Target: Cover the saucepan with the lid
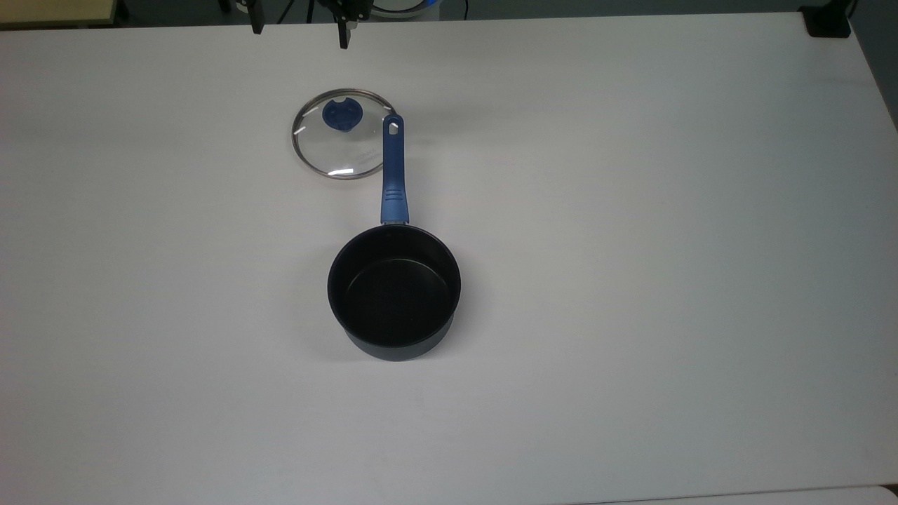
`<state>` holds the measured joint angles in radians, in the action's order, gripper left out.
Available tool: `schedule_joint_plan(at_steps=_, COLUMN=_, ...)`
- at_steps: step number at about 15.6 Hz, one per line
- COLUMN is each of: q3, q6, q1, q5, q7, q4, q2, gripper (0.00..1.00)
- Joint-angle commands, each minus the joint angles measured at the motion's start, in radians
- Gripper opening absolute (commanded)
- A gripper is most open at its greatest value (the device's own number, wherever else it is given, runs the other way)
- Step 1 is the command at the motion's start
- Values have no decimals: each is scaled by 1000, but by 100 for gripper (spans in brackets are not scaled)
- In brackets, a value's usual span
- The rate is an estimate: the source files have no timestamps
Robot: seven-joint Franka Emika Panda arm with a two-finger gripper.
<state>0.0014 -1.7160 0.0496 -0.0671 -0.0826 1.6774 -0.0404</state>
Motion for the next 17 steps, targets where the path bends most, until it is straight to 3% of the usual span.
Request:
schedule_joint_plan(at_steps=1, q3=-6, q6=-10, q1=-16, q5=15, q7=7, q4=-11, q2=7, gripper=100)
schedule_joint_plan(at_steps=14, q3=-9, q6=-5, q1=-13, q5=9, q7=13, q4=-10, q2=1, gripper=100)
schedule_joint_plan(at_steps=17, q3=-23, q6=15, q1=3, q5=6, q7=186, q4=-2, q2=-6, gripper=100)
